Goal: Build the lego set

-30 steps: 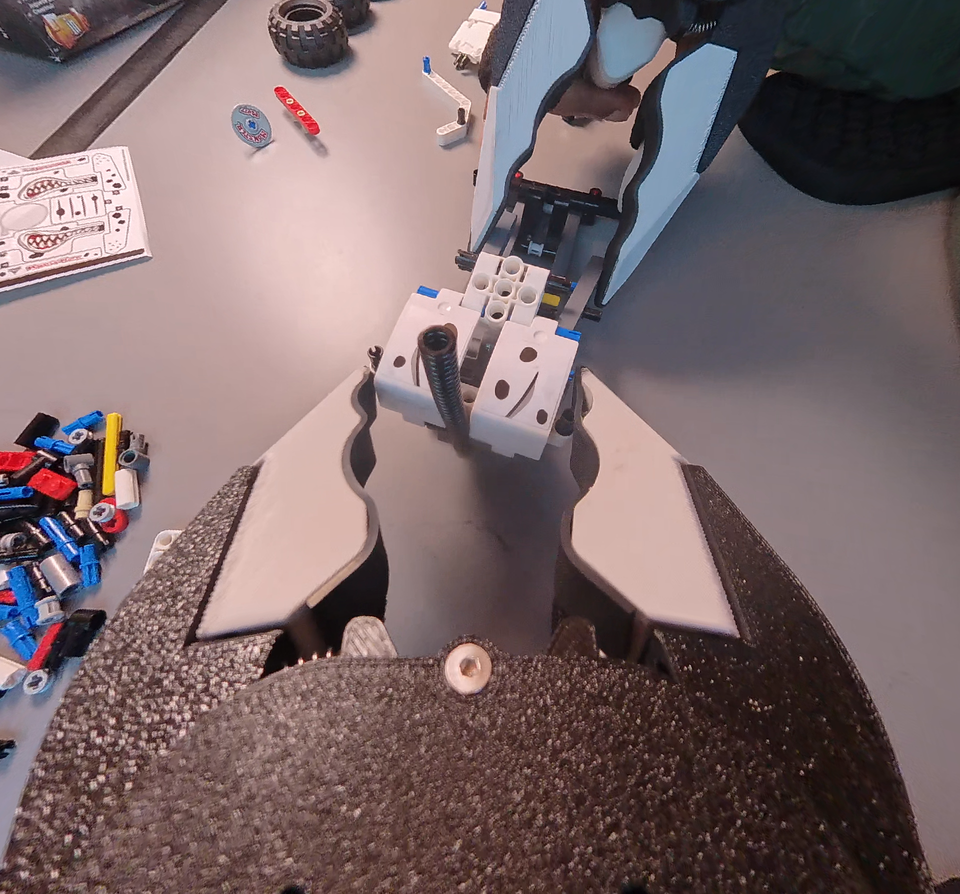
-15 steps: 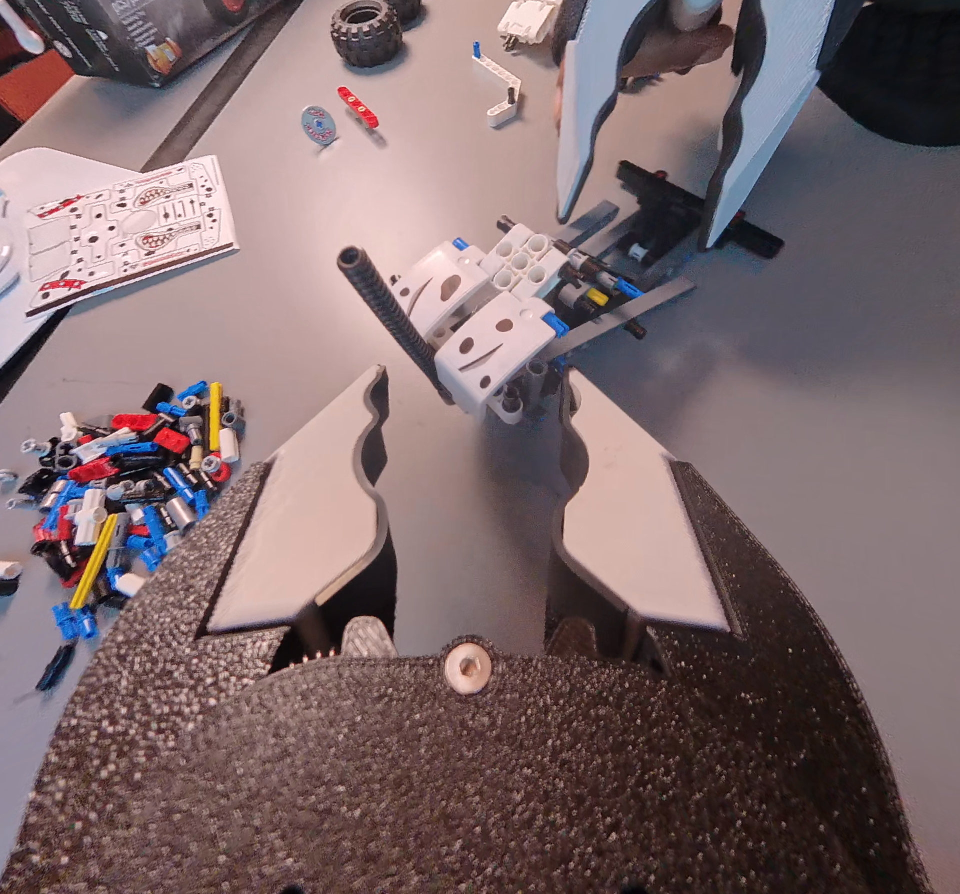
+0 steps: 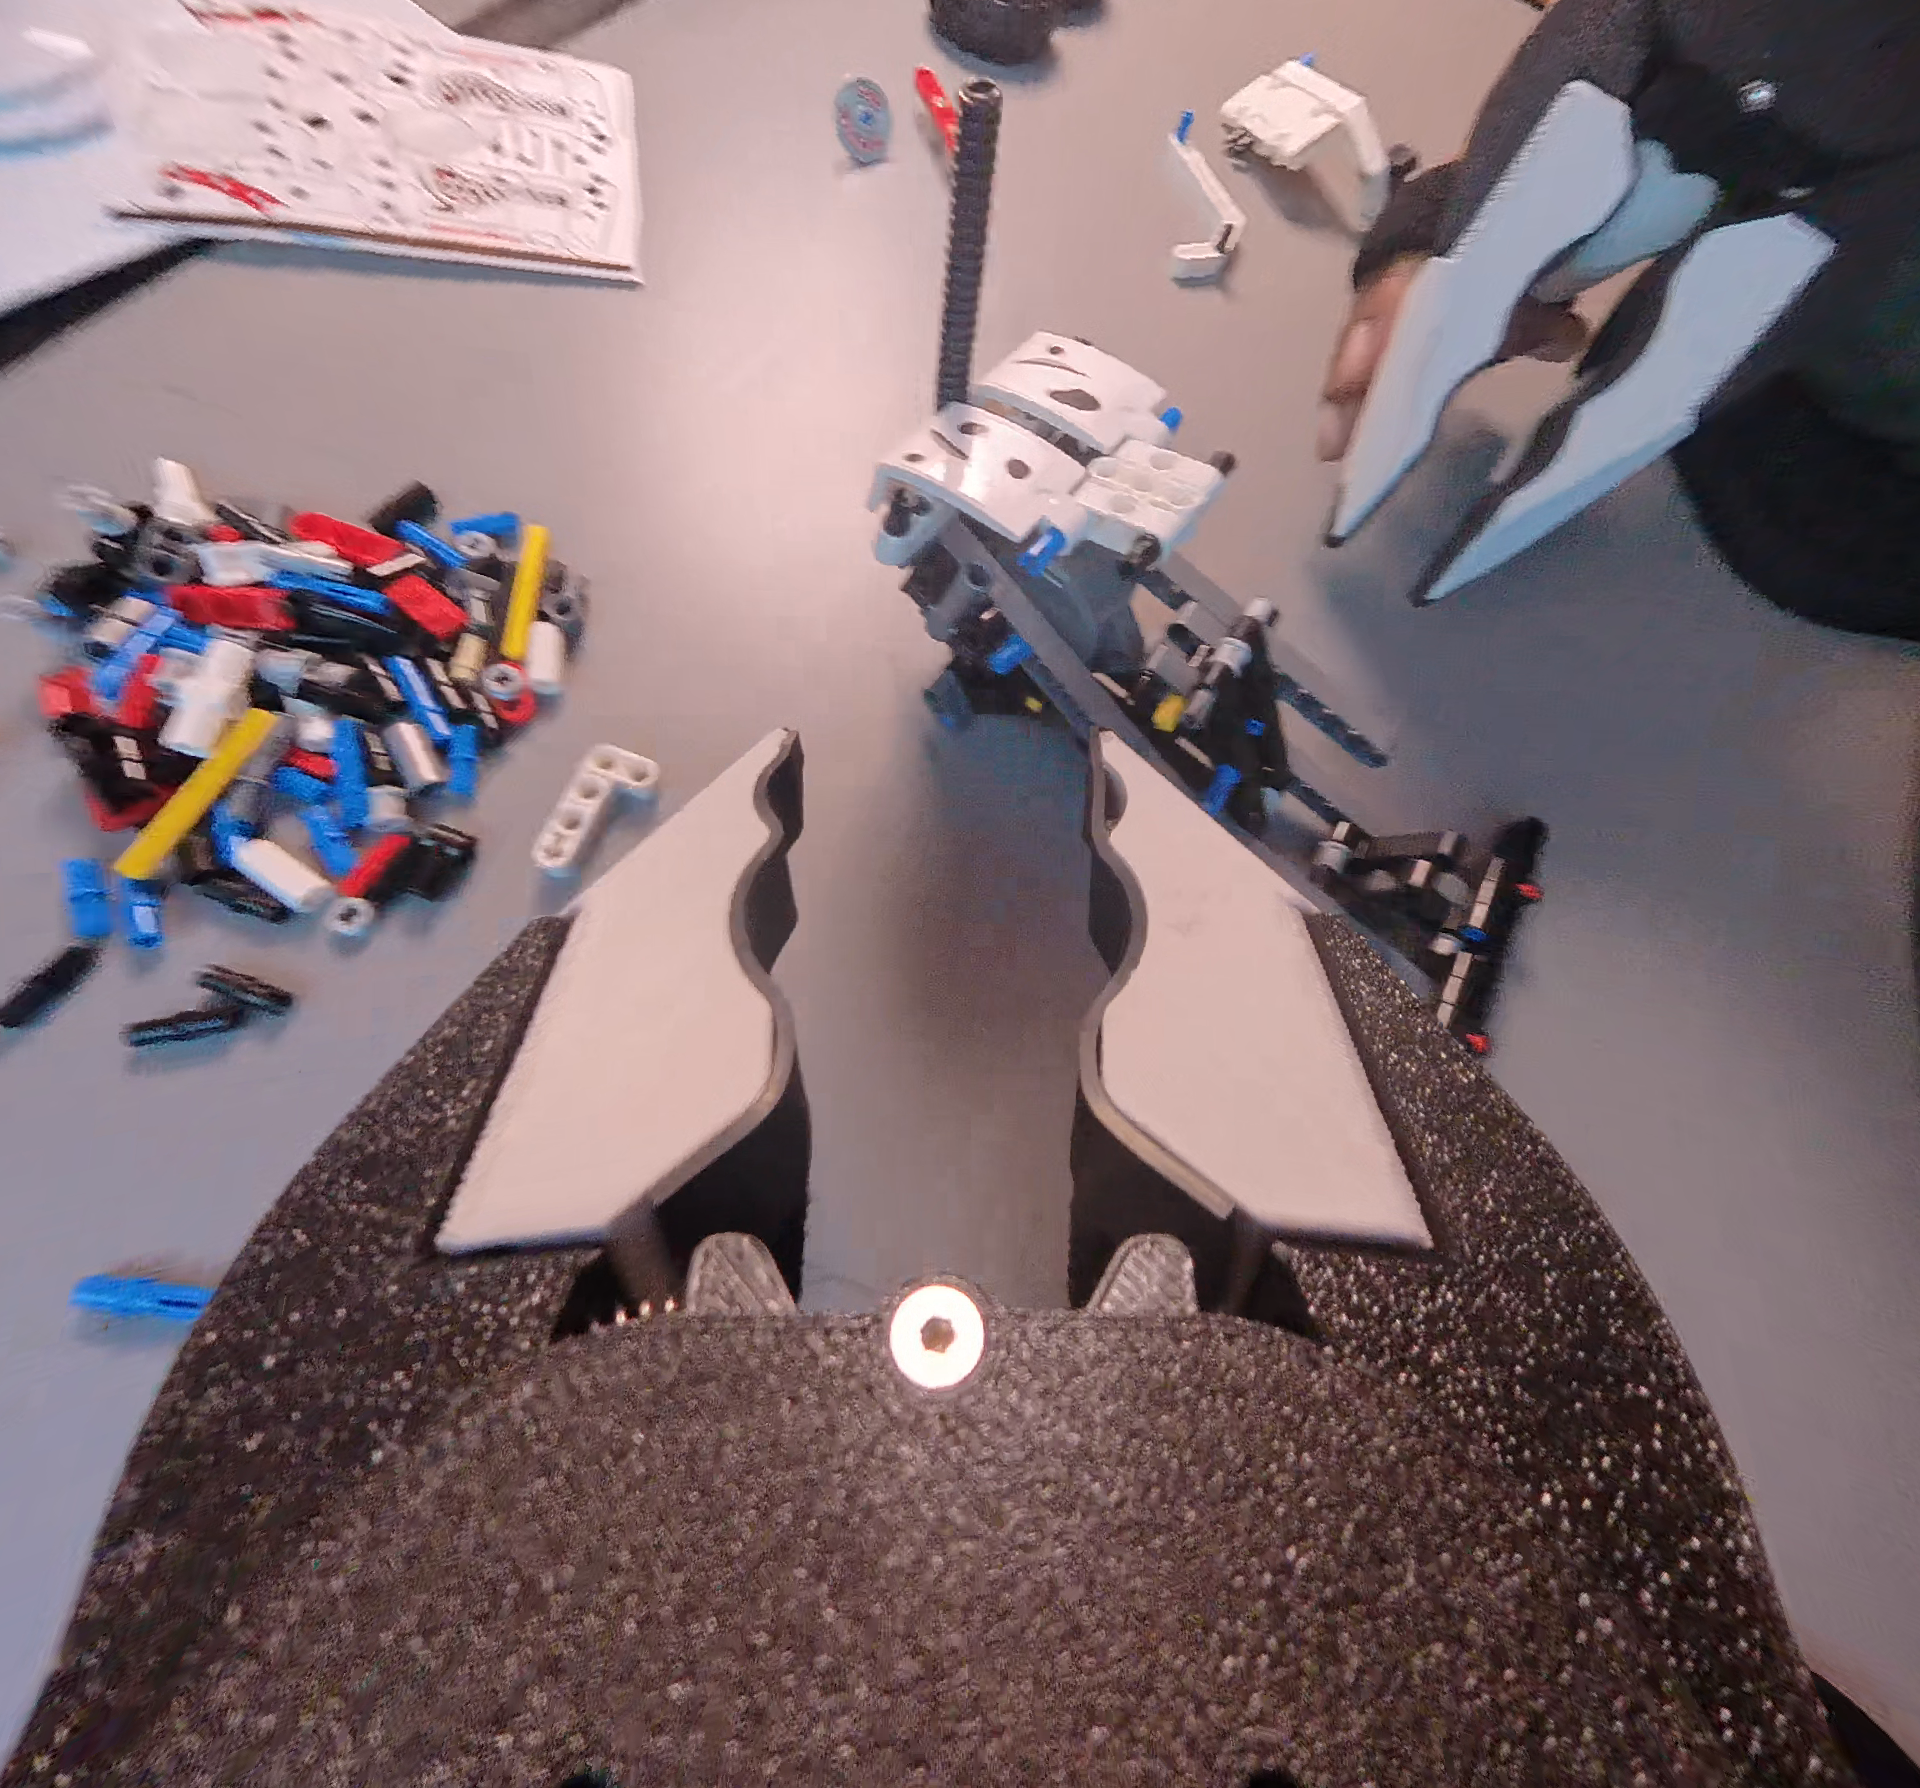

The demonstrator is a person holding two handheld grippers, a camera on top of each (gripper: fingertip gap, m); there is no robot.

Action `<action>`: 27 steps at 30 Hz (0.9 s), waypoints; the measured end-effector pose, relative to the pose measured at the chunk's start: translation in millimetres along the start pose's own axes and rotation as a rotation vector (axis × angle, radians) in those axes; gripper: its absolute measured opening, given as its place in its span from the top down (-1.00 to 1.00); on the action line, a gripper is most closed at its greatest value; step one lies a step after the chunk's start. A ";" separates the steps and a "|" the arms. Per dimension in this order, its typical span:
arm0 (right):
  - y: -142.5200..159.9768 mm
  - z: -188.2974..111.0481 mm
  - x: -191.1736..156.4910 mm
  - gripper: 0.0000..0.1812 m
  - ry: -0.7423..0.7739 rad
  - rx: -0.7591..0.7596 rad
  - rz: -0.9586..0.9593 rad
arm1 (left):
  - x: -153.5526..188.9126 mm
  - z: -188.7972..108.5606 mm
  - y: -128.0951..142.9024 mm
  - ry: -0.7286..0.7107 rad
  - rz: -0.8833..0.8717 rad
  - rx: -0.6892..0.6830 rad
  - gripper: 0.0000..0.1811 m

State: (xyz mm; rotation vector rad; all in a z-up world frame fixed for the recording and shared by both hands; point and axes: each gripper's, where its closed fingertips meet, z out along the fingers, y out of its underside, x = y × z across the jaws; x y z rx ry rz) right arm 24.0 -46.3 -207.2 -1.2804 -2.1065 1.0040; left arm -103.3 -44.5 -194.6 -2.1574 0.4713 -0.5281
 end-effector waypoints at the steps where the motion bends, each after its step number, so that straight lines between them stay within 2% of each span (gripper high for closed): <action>1: -0.2 2.6 1.3 0.72 0.012 0.000 0.003 | 10.0 -0.5 3.7 0.067 -0.033 -0.020 0.37; 3: -3.5 9.4 3.8 0.62 0.046 0.009 0.000 | 35.3 2.2 13.0 0.210 -0.064 -0.072 0.33; 4: -6.2 13.0 5.2 0.60 0.064 0.021 0.004 | 40.3 6.9 17.6 0.222 -0.052 -0.098 0.32; 7: -14.6 22.4 0.2 0.54 0.057 0.056 0.047 | 50.6 21.8 30.6 0.228 0.008 -0.181 0.34; 10: -17.4 29.9 -7.3 0.46 0.034 0.053 0.086 | 59.4 32.4 30.2 0.237 0.054 -0.183 0.50; 12: -15.5 32.5 -7.3 0.44 0.044 0.038 0.099 | 57.0 36.6 30.2 0.194 0.096 -0.188 0.56; 16: -14.5 31.5 -3.2 0.51 0.056 0.037 0.137 | 57.6 37.3 28.3 0.189 0.128 -0.168 0.56; 23: -14.2 34.3 0.3 0.47 0.077 0.018 0.276 | 58.2 42.2 26.6 0.203 0.105 -0.153 0.58; 27: -12.2 34.6 3.3 0.46 0.152 -0.014 0.318 | 57.0 44.6 26.3 0.167 0.063 -0.175 0.56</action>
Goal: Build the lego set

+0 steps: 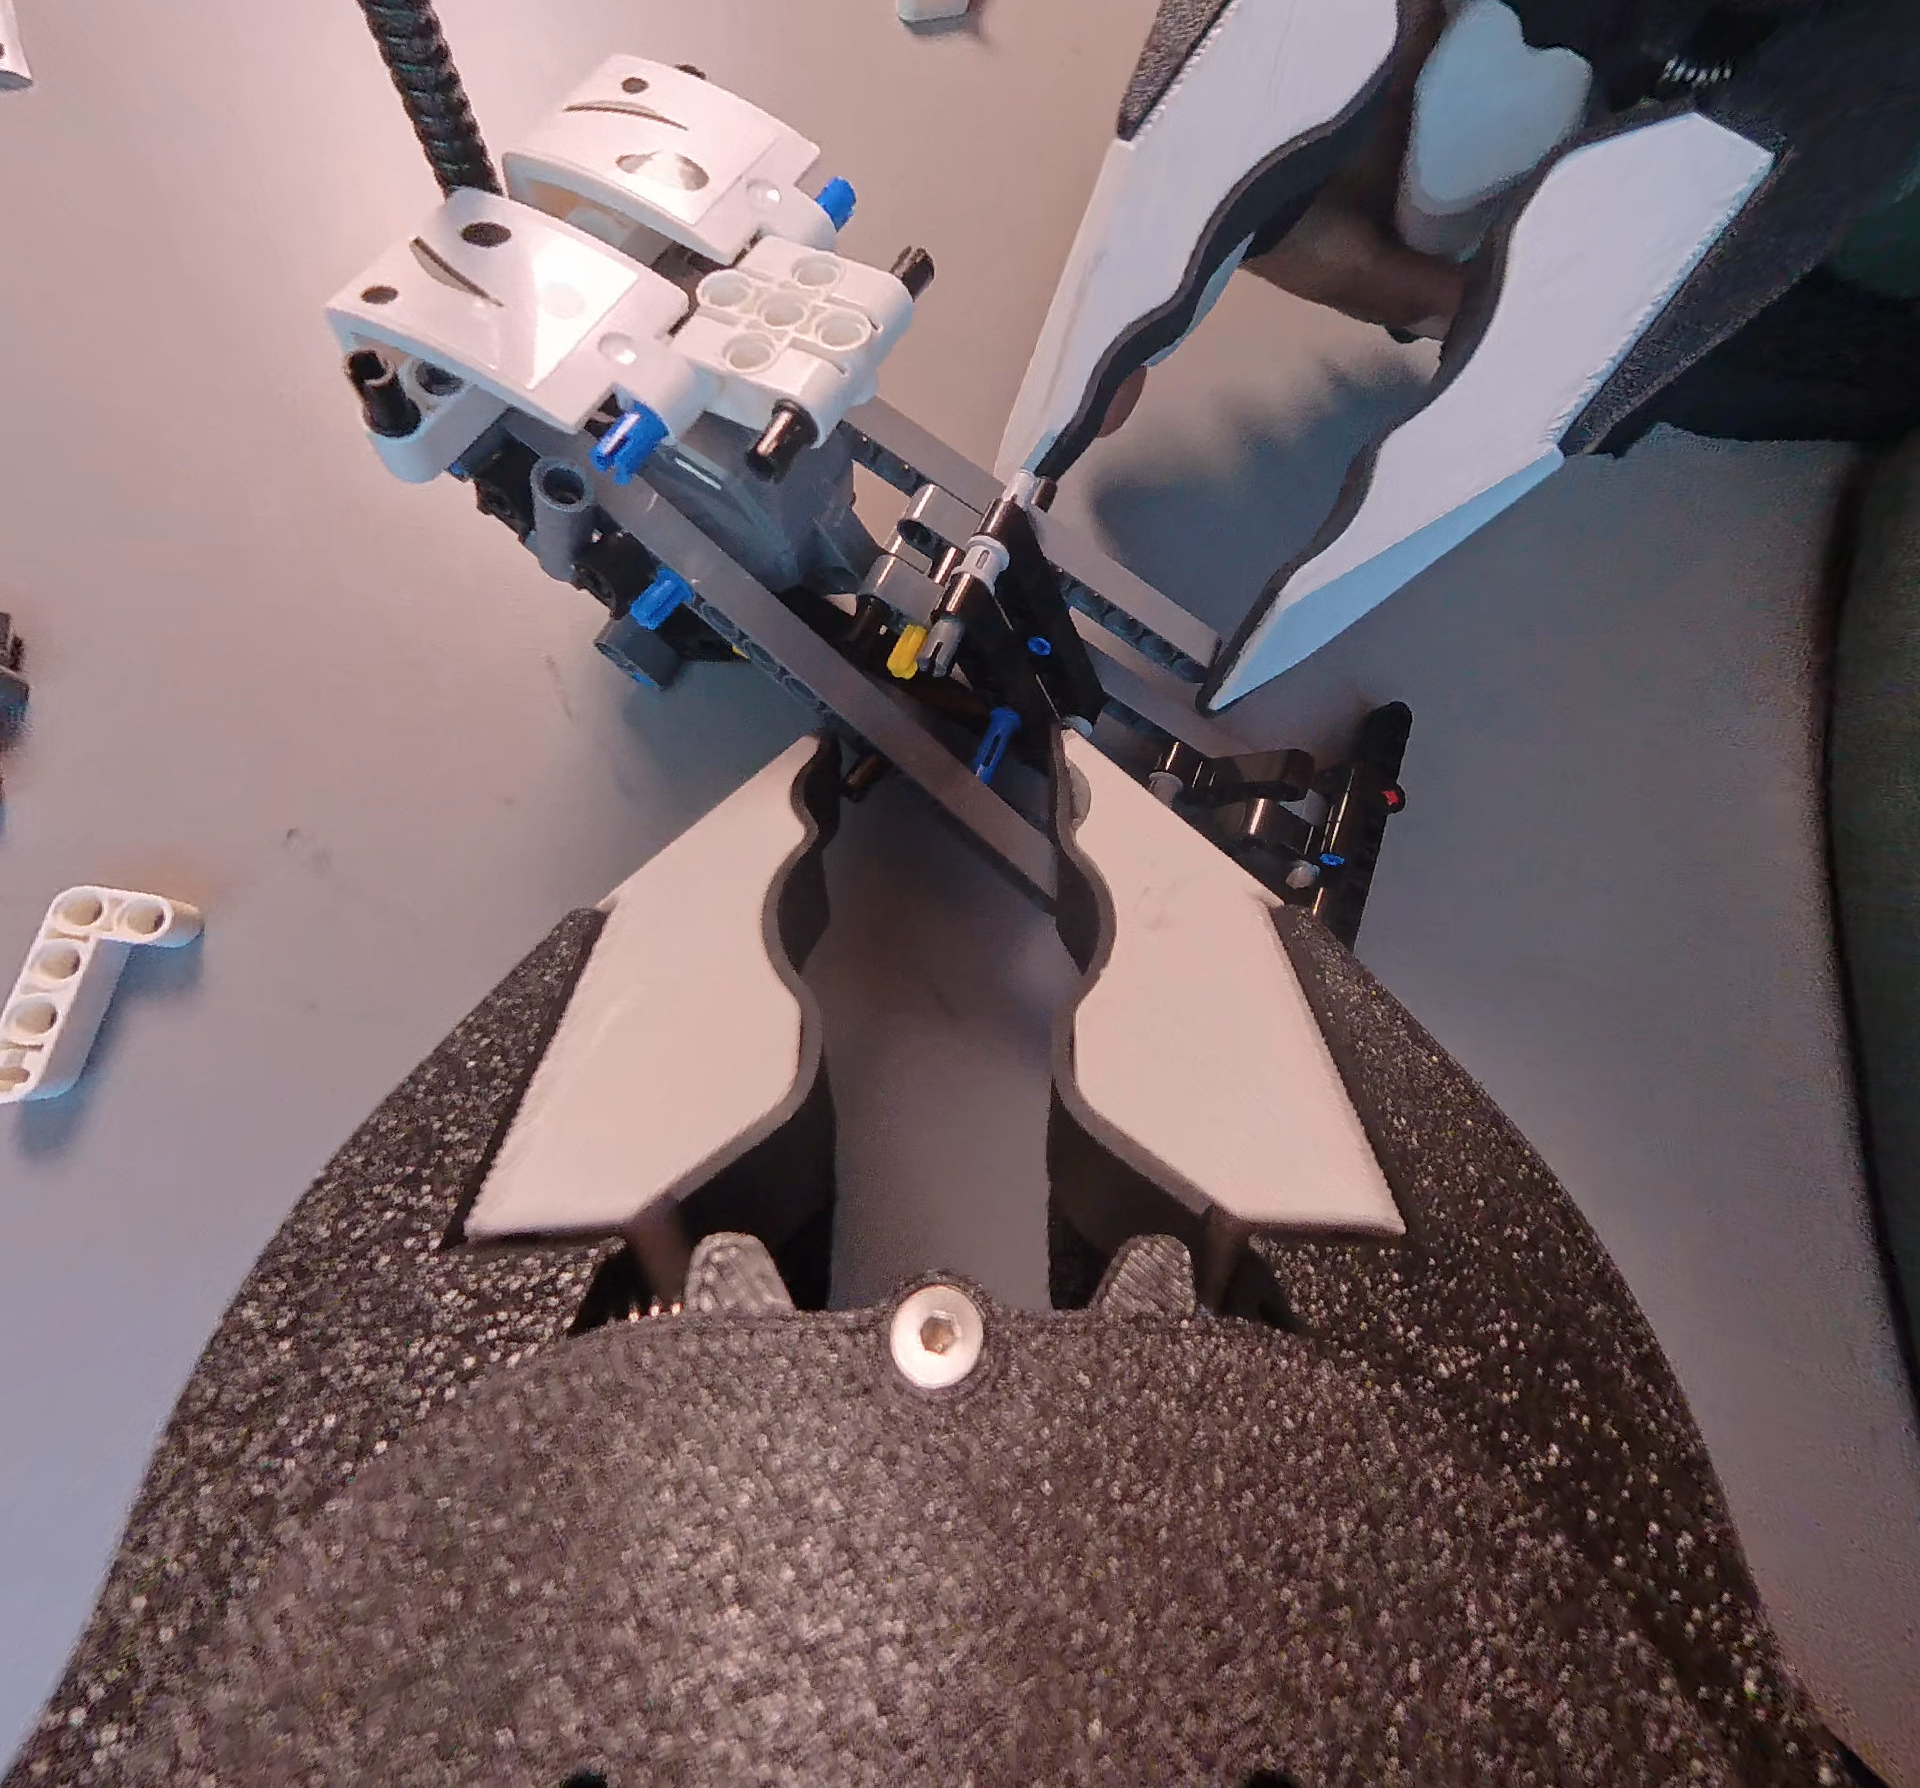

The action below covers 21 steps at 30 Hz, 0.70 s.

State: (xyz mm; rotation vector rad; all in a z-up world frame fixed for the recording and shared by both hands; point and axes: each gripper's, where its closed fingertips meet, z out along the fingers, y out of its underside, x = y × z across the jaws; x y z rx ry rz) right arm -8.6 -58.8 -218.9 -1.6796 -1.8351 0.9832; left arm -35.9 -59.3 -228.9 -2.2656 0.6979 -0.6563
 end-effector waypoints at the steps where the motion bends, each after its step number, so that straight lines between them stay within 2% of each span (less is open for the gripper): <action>1: 0.0 -1.1 0.1 0.46 0.021 0.000 0.007 | -1.1 -0.3 0.4 -0.015 -0.010 -0.008 0.53; 4: 2.1 -5.0 -0.6 0.59 0.079 0.009 0.018 | 0.0 -1.4 1.4 -0.023 -0.024 -0.025 0.40; 6: 2.8 -6.9 0.2 0.59 0.122 0.017 0.021 | -0.4 -0.7 -4.2 -0.028 -0.055 0.001 0.36; 10: 1.2 -5.0 -0.7 0.60 0.166 0.033 0.018 | 0.8 11.5 -10.4 -0.024 -0.154 0.026 0.34; 16: 2.0 -5.3 2.9 0.60 0.231 0.019 -0.031 | -3.5 20.9 -10.7 -0.091 -0.168 0.005 0.37; 20: 2.5 -8.4 -0.5 0.61 0.208 0.018 -0.082 | -0.5 21.3 -10.4 -0.090 -0.139 -0.010 0.38; 21: 1.3 -10.8 -8.5 0.72 0.151 0.028 -0.123 | 2.6 21.1 -10.3 -0.073 -0.111 -0.011 0.38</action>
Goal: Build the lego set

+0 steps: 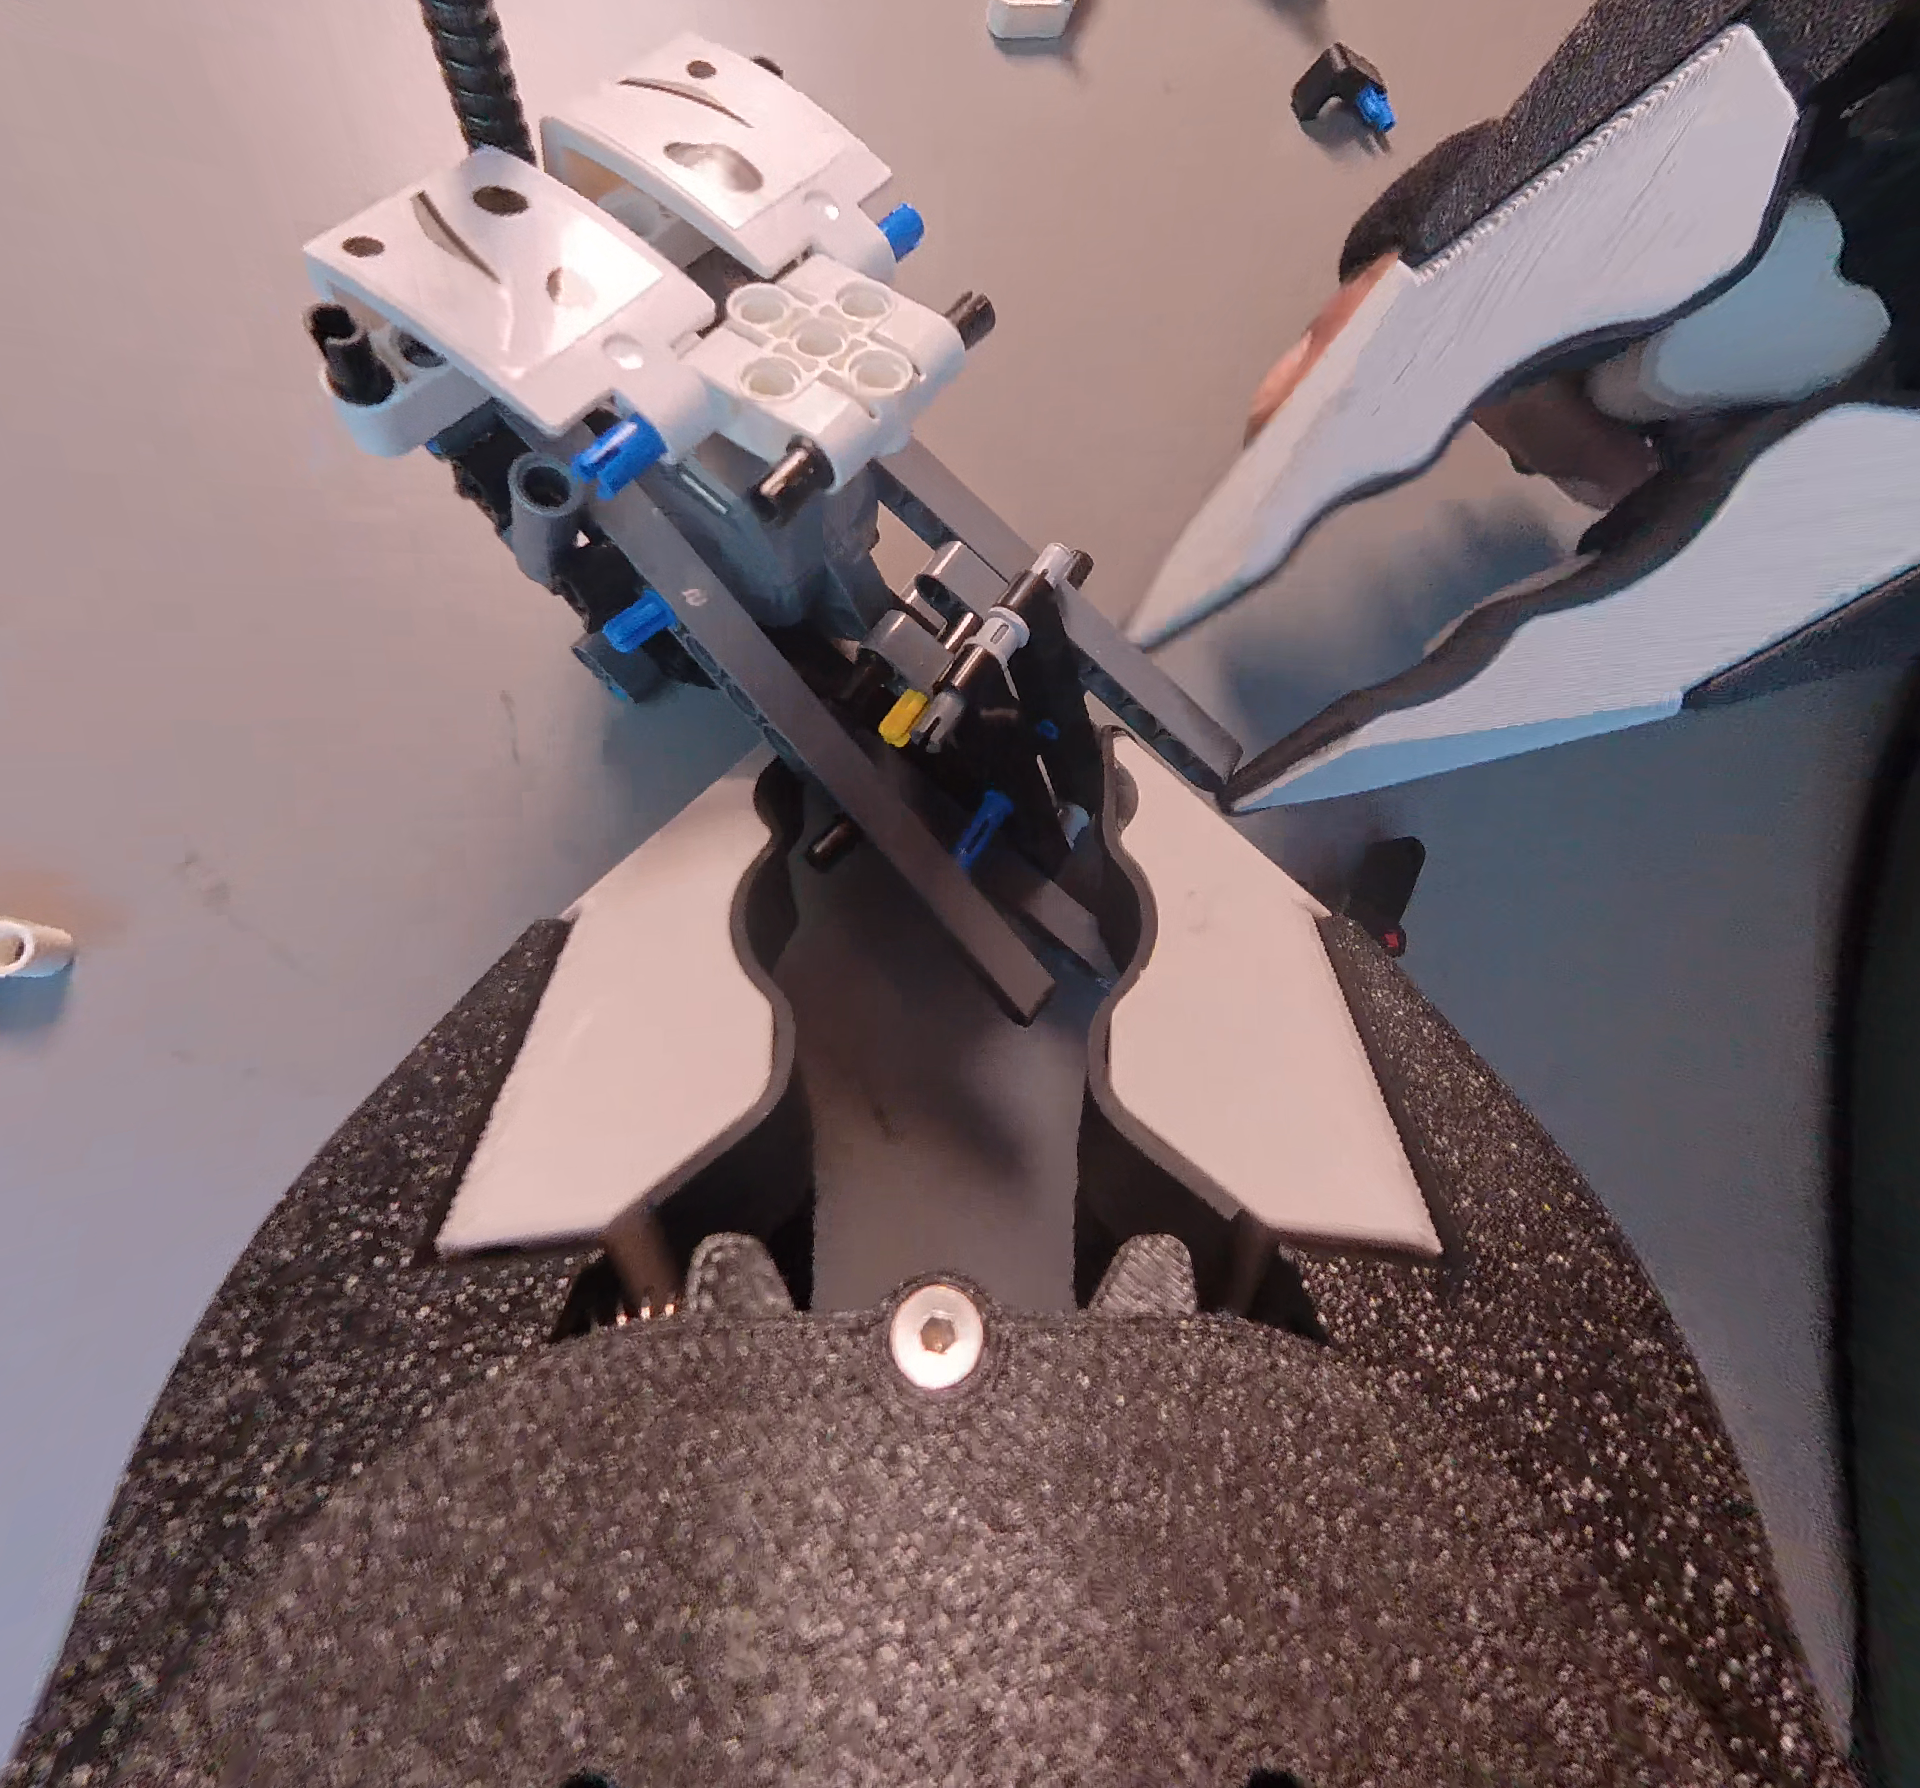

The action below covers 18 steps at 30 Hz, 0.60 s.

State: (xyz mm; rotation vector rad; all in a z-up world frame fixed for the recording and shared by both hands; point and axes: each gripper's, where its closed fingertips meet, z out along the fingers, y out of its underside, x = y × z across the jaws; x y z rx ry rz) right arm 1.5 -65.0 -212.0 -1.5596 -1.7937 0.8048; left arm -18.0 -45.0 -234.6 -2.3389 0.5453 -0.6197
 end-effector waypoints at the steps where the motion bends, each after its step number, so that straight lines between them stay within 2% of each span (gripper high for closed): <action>1: -0.5 -5.0 -5.4 0.72 -0.052 0.000 -0.027 | 5.3 -0.8 0.9 0.032 0.043 -0.002 0.38; 3: -5.3 -19.4 -6.0 0.75 -0.118 0.028 -0.066 | 13.1 -1.5 5.7 0.074 0.095 -0.025 0.41; 7: -35.0 -51.4 33.0 0.72 0.012 0.208 -0.105 | 27.6 -0.8 11.8 0.170 0.095 -0.055 0.45; 9: -33.8 -50.9 39.4 0.53 0.099 0.221 -0.285 | 31.8 0.8 12.2 0.191 0.099 -0.063 0.45; 11: -22.5 -39.1 42.0 0.51 0.207 0.150 -0.499 | 34.6 2.3 11.6 0.198 0.099 -0.070 0.45; 13: -23.9 -32.0 48.5 0.65 0.338 0.147 -0.670 | 41.9 3.7 13.9 0.218 0.110 -0.090 0.46; 14: -24.5 -29.7 45.0 0.82 0.330 0.166 -0.694 | 43.2 4.4 14.3 0.212 0.110 -0.099 0.46; 17: -30.9 -34.0 52.4 0.91 0.369 0.194 -0.682 | 42.5 3.8 15.3 0.211 0.086 -0.108 0.46; 18: -33.7 -37.2 56.1 0.91 0.361 0.205 -0.617 | 41.9 2.8 15.6 0.214 0.082 -0.108 0.47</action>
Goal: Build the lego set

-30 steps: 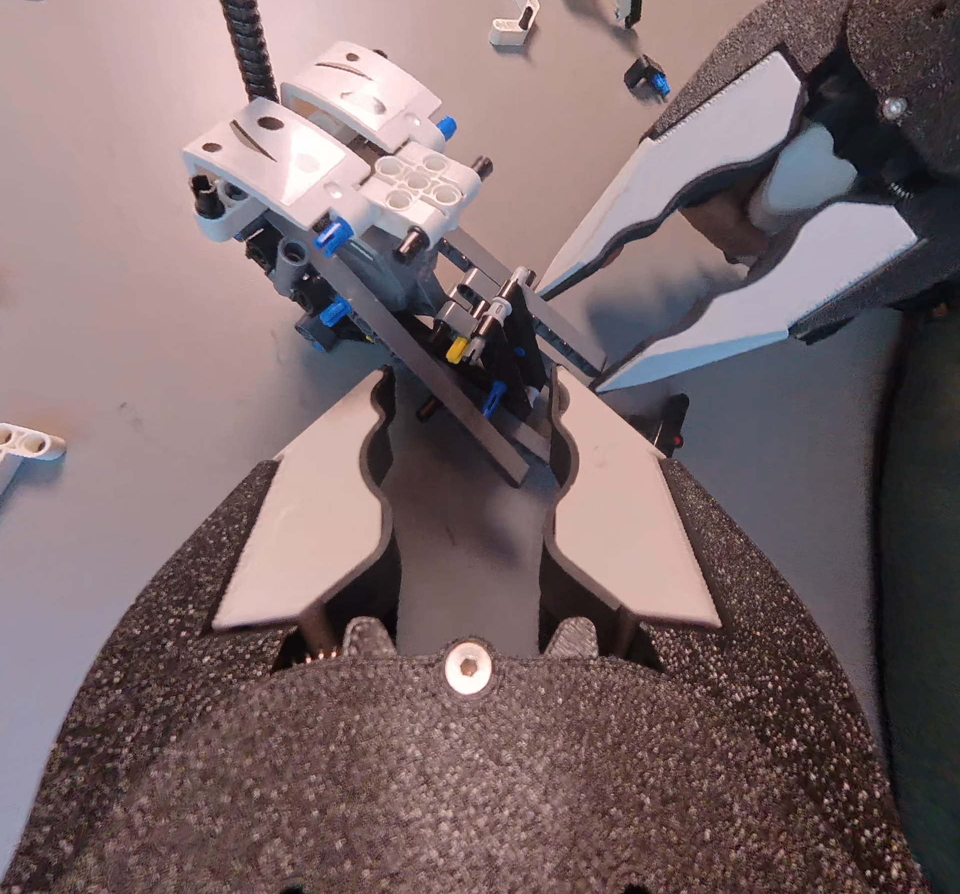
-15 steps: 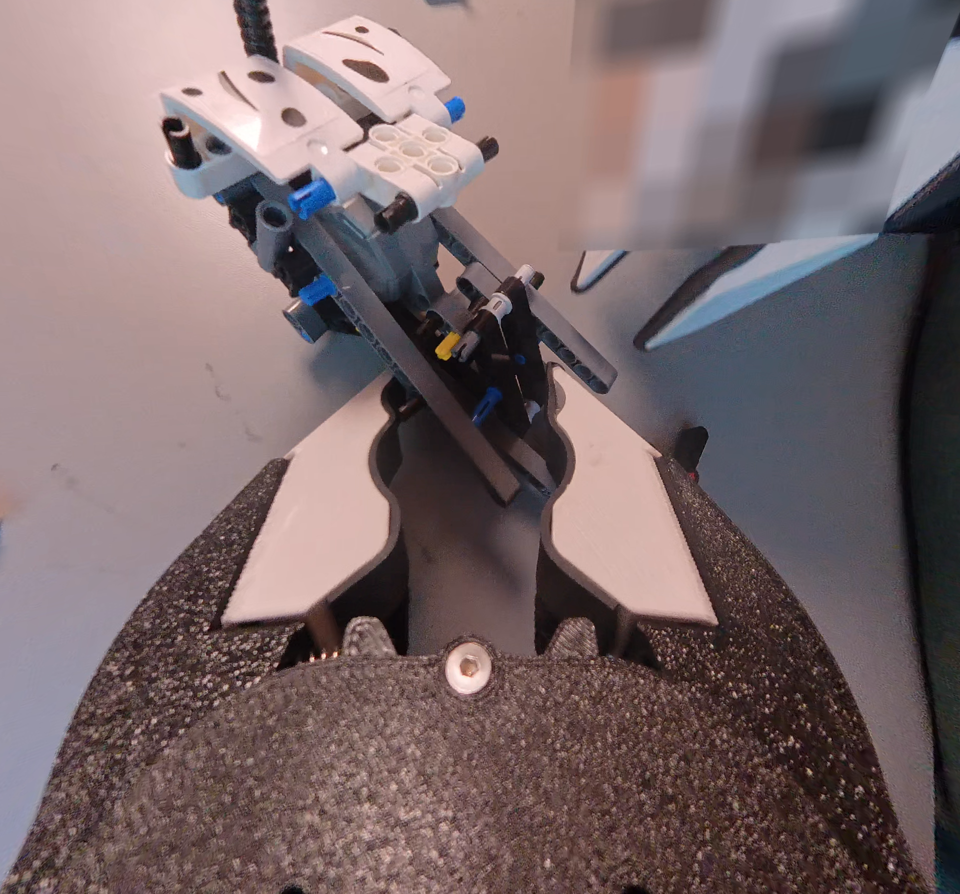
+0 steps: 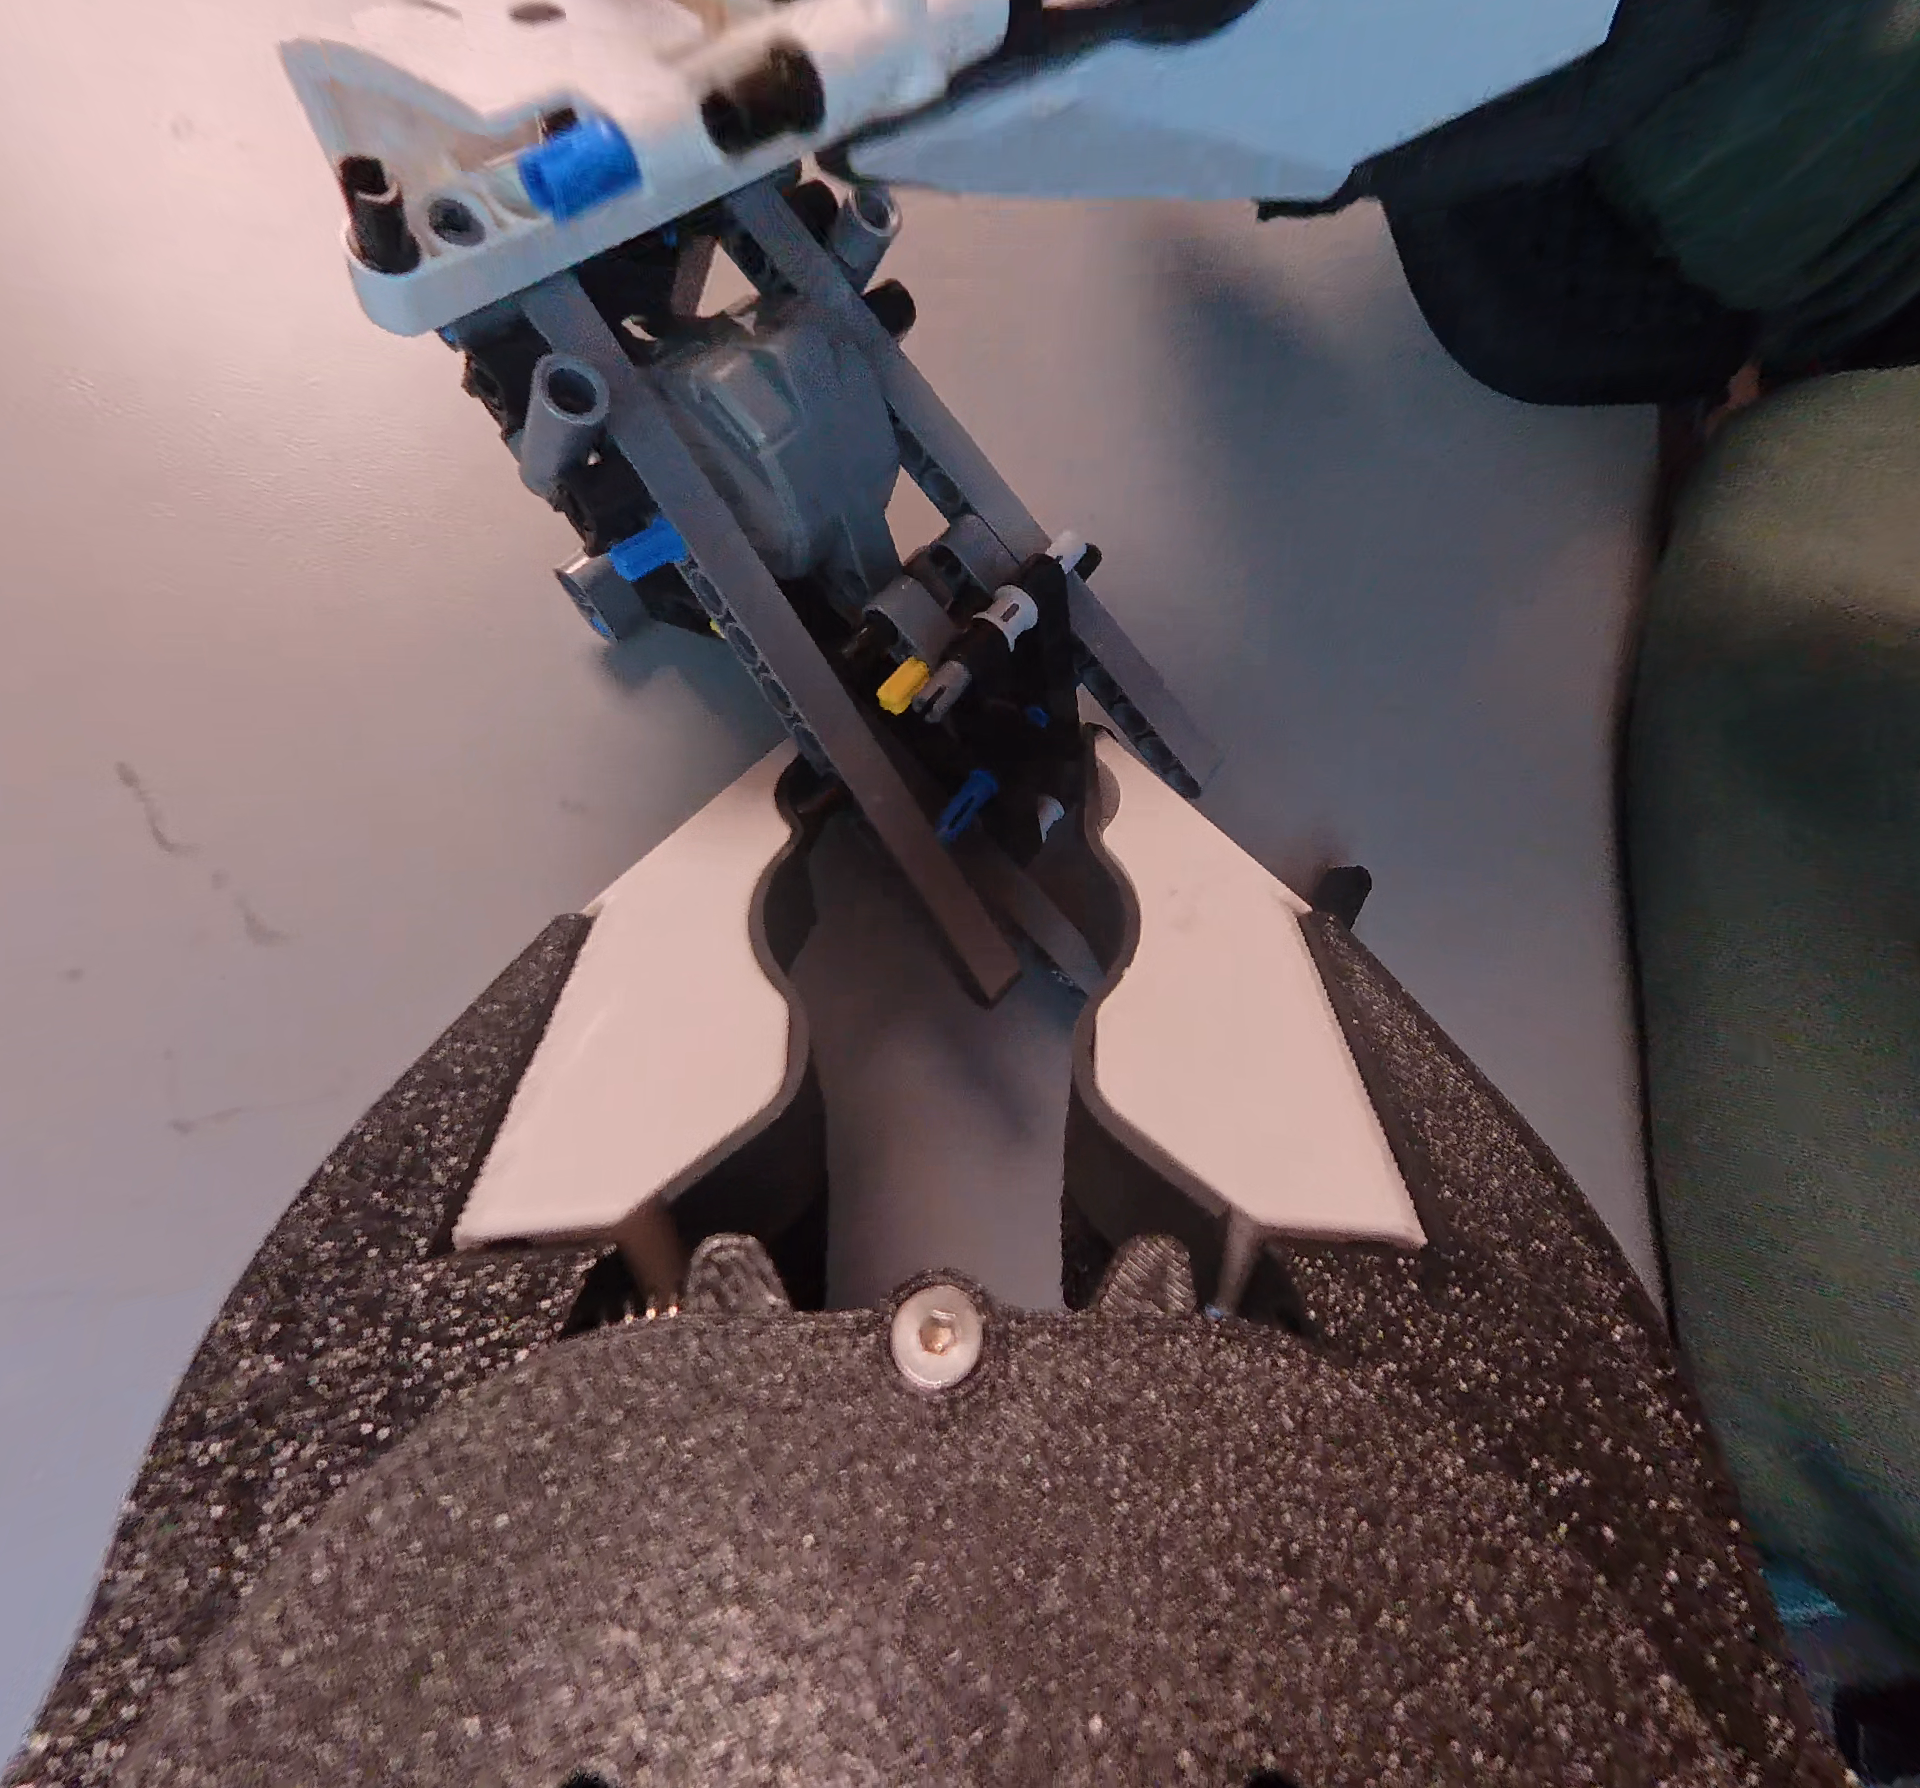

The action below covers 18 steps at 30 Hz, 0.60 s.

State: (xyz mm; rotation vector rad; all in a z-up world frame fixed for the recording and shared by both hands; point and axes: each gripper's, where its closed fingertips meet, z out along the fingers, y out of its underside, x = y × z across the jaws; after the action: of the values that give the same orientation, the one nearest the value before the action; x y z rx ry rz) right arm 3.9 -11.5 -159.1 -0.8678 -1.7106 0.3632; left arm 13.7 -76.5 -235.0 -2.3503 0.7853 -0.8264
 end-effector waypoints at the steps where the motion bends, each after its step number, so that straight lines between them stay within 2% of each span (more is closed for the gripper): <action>1: 1.2 -0.9 6.2 0.92 -0.009 0.006 0.103 | 0.2 -0.8 0.3 0.003 0.001 0.001 0.47; 4: 15.6 -3.0 21.8 0.92 -0.056 0.017 0.413 | 2.3 -0.5 1.2 0.009 0.015 -0.006 0.47; 8: 28.8 -2.3 26.3 0.92 -0.198 0.024 0.825 | 5.7 0.7 2.0 0.023 0.028 -0.013 0.47; 12: 36.3 -1.2 24.6 0.91 -0.296 0.017 1.082 | 8.4 0.4 4.2 0.034 0.044 -0.021 0.47; 16: 46.5 -1.4 18.6 0.91 -0.372 -0.010 1.260 | 12.1 -0.6 7.5 0.059 0.096 -0.021 0.46; 18: 44.9 -4.0 15.7 0.91 -0.395 -0.005 1.290 | 13.6 -1.6 9.6 0.076 0.111 -0.022 0.46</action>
State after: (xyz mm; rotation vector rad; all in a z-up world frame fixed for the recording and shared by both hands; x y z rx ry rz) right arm 22.3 29.5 -175.4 -1.9280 -1.2499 1.4456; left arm 18.2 -92.6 -234.9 -2.2821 0.9519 -0.8674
